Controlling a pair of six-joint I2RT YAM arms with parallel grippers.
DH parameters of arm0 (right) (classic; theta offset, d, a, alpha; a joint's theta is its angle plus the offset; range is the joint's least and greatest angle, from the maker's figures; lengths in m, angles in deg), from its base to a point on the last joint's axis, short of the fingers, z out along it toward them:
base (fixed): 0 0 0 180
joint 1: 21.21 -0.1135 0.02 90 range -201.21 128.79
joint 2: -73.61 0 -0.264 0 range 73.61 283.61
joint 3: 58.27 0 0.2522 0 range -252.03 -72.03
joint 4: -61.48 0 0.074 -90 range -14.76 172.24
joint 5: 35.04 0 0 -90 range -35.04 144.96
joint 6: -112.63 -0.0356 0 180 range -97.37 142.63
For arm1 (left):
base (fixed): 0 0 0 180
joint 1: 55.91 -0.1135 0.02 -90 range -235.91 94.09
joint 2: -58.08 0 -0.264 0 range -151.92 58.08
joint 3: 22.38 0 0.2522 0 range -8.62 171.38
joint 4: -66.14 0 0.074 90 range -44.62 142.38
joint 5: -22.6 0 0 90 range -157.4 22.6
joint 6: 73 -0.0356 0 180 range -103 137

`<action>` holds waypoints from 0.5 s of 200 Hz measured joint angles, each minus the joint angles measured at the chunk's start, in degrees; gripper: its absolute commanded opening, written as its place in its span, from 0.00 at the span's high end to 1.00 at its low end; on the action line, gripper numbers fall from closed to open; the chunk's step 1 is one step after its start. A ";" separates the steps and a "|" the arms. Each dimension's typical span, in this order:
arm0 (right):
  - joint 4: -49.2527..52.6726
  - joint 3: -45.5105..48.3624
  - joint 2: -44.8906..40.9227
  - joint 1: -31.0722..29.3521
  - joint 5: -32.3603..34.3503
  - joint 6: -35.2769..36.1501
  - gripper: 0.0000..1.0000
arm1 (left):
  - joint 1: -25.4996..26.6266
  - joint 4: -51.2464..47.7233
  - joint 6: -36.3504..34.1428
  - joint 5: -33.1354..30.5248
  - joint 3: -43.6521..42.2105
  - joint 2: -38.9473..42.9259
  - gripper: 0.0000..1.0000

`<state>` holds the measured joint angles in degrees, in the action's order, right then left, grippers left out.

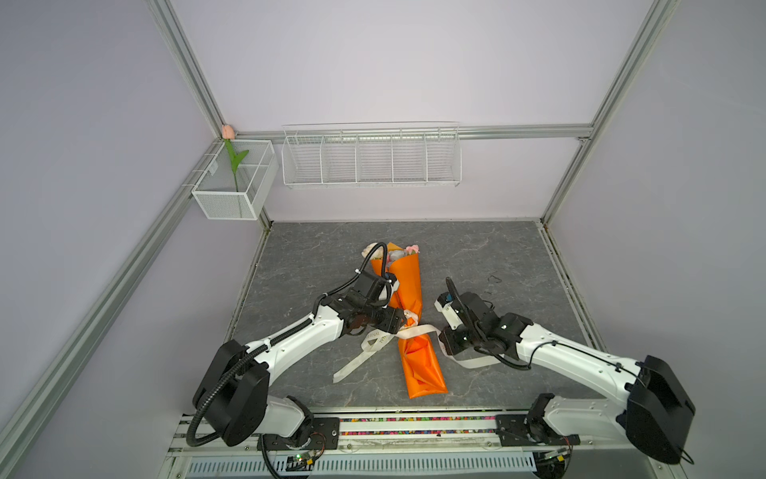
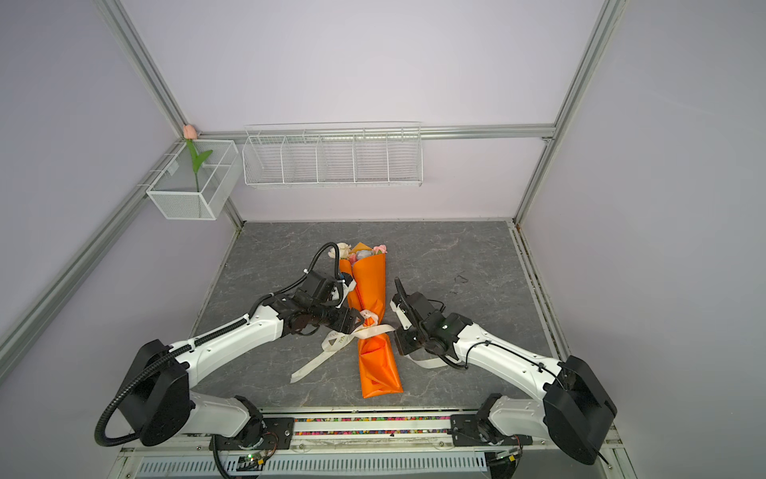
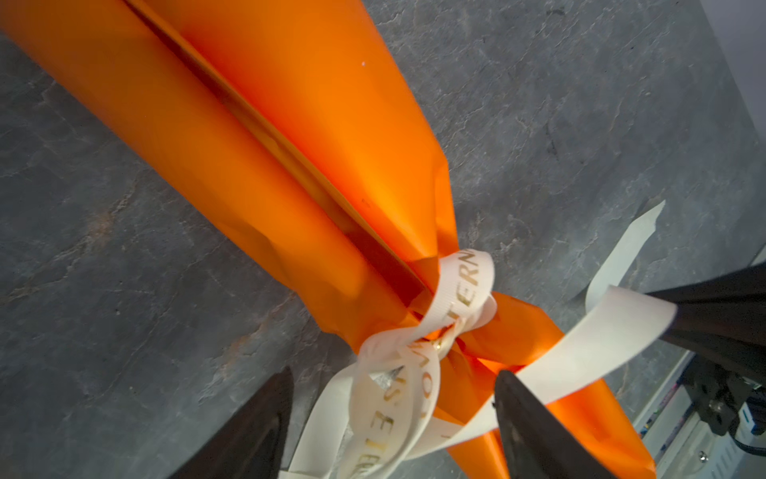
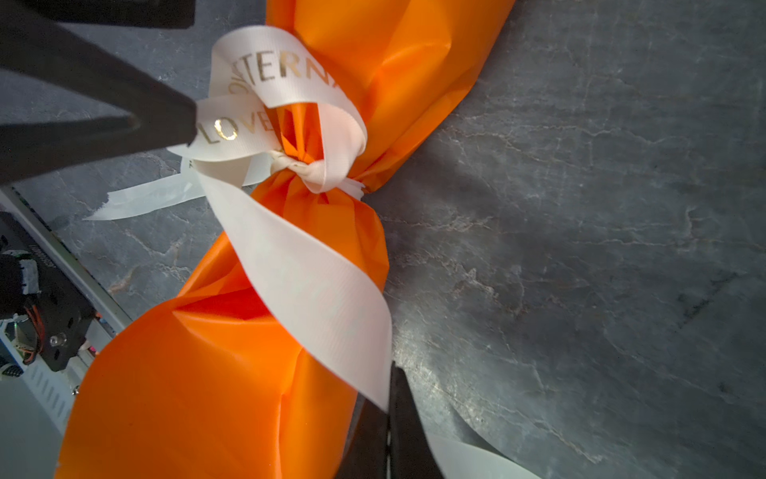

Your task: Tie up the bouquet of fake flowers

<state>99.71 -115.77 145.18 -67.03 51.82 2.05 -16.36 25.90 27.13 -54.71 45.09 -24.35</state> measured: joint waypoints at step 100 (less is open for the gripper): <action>0.42 -2.38 0.42 0.00 -4.11 -0.39 0.93 | -0.61 -5.46 -8.46 7.80 8.87 -11.17 0.77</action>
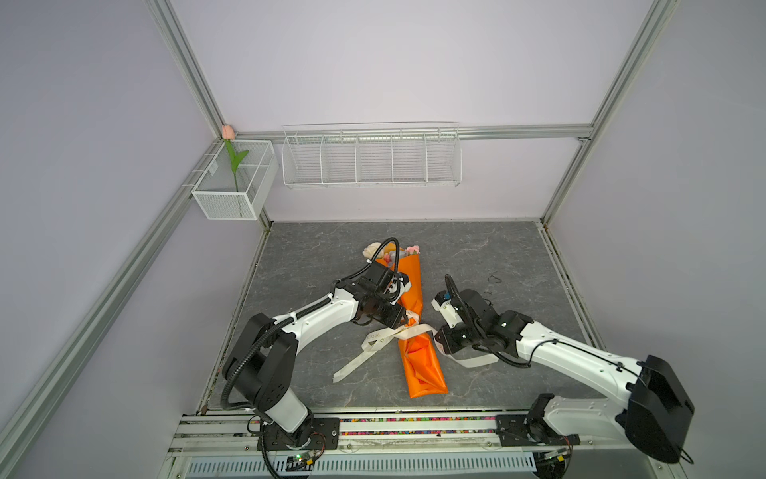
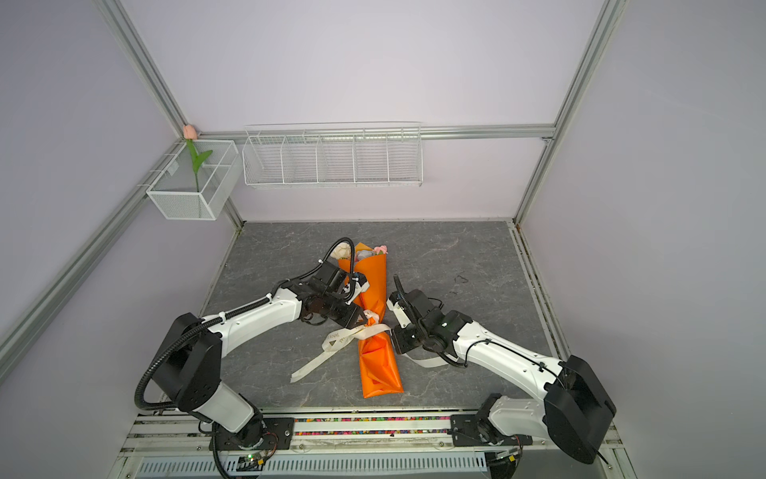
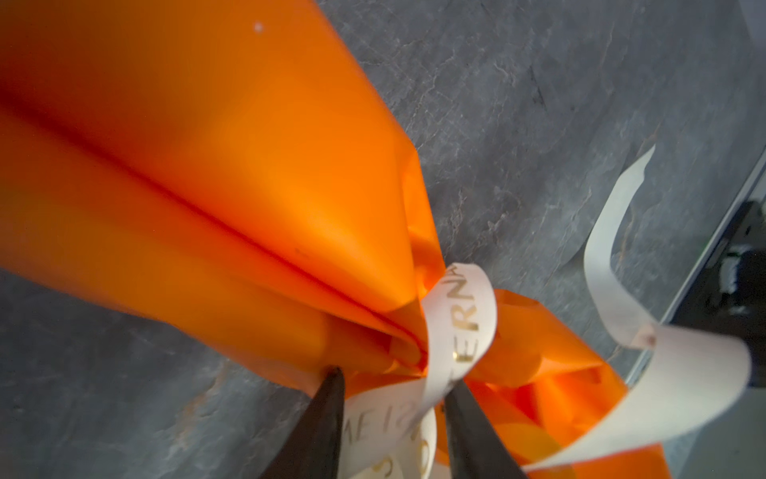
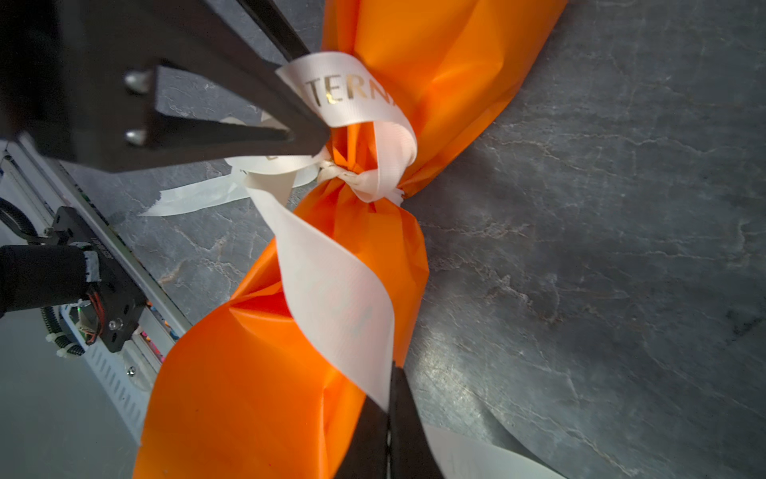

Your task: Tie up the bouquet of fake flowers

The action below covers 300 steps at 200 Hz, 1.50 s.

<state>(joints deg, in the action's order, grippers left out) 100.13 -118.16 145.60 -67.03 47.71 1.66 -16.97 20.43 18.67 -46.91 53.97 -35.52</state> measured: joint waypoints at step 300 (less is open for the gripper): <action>-16.13 -3.19 14.43 4.09 -14.29 -16.46 0.94 | -0.07 2.32 8.52 24.61 -6.62 7.91 0.55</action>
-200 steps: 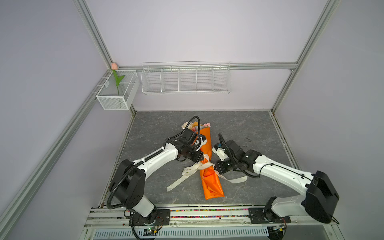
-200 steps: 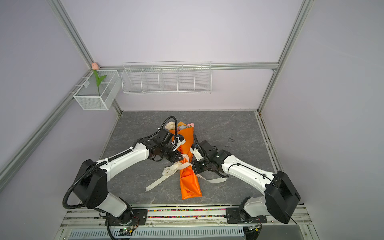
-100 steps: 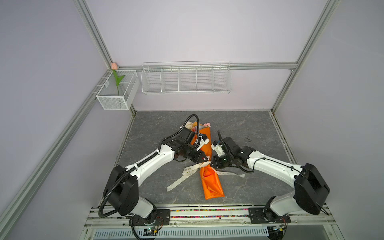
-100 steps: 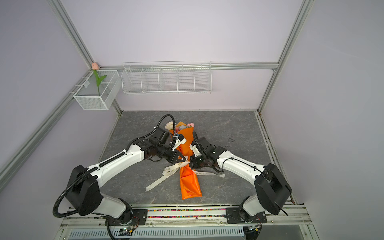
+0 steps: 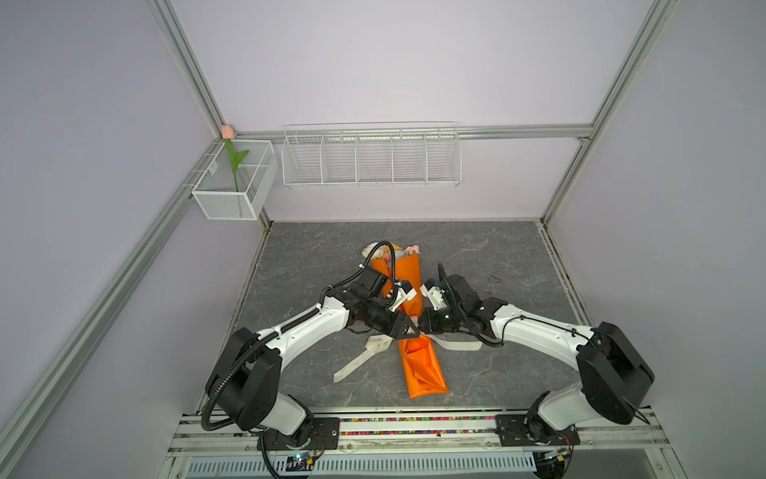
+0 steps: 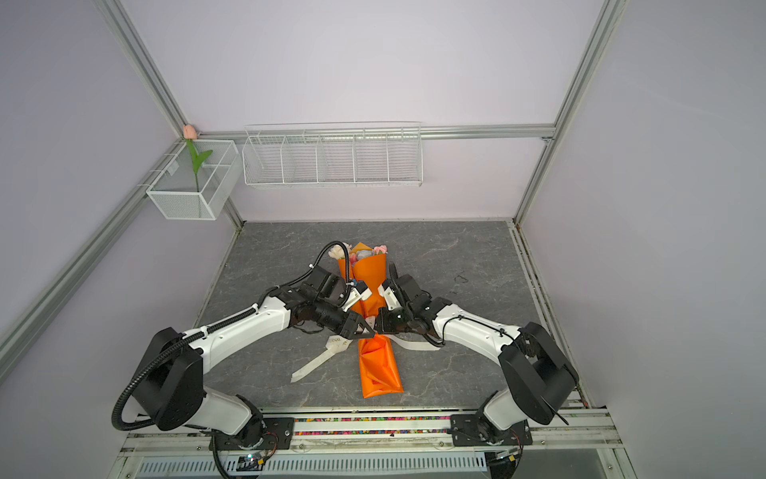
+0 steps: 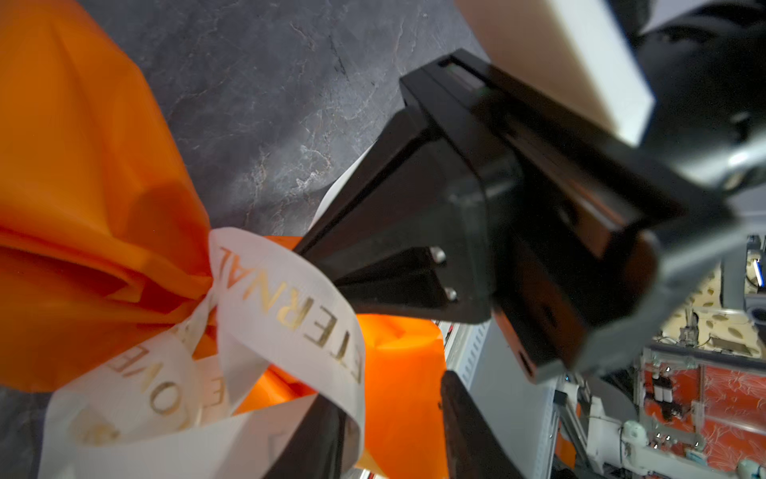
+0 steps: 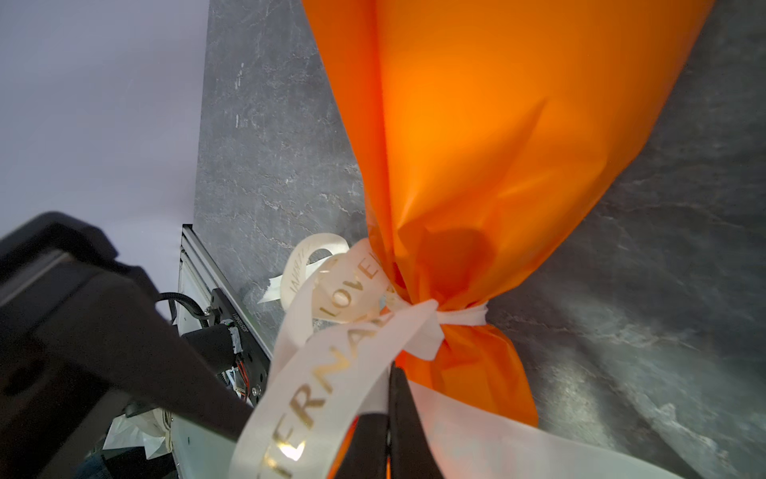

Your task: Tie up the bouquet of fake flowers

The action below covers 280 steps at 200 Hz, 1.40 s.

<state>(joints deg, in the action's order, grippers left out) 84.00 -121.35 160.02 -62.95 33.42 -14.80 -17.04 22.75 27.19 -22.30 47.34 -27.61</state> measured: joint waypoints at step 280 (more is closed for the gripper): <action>-10.71 5.31 -0.13 0.42 -4.02 -0.74 0.93 | -0.83 -9.68 1.49 -2.03 3.06 -2.73 0.84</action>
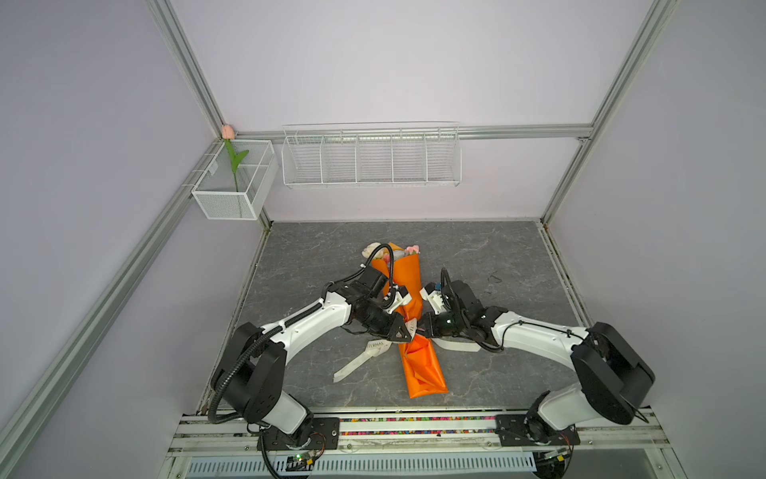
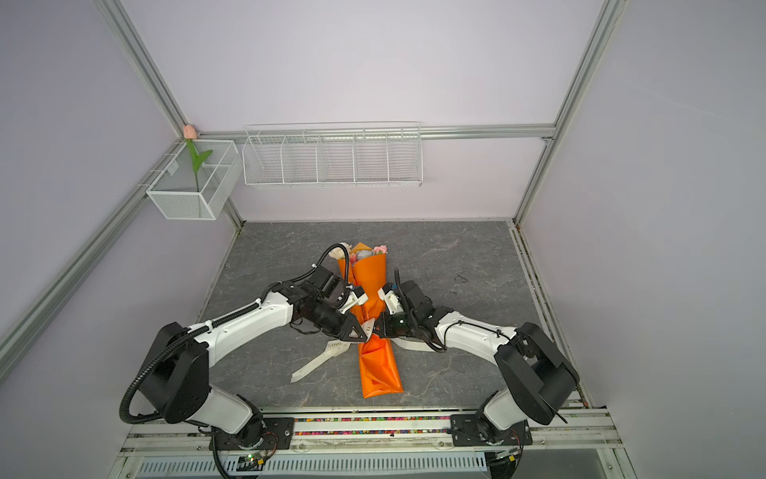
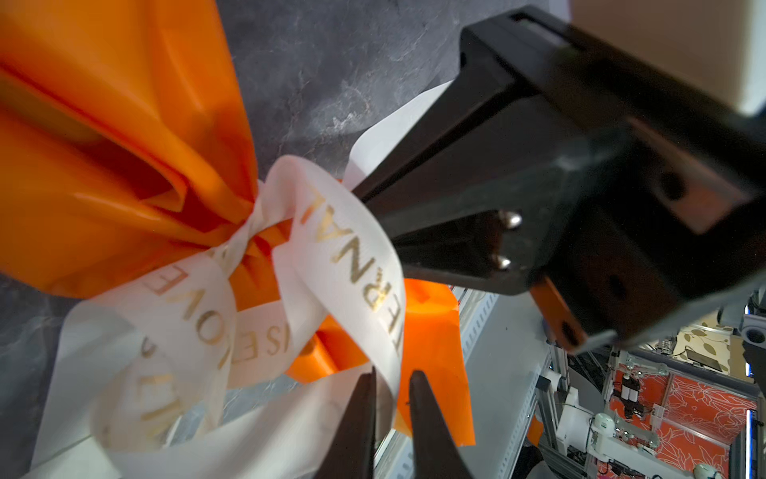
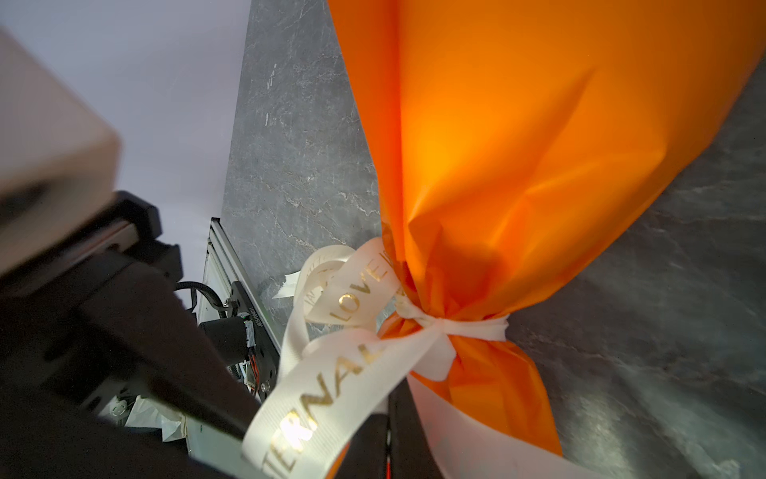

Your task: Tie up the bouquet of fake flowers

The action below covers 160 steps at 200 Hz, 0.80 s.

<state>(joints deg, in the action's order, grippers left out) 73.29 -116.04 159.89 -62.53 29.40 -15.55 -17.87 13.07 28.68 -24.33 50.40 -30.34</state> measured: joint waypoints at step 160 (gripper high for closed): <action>-7.37 4.72 -0.17 0.15 -1.27 -0.39 0.94 | 5.07 3.58 5.38 -4.79 0.70 1.92 0.46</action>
<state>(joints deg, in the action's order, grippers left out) 65.92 -111.31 159.72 -62.38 28.13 -15.94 -12.79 16.65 34.06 -29.12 51.10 -28.42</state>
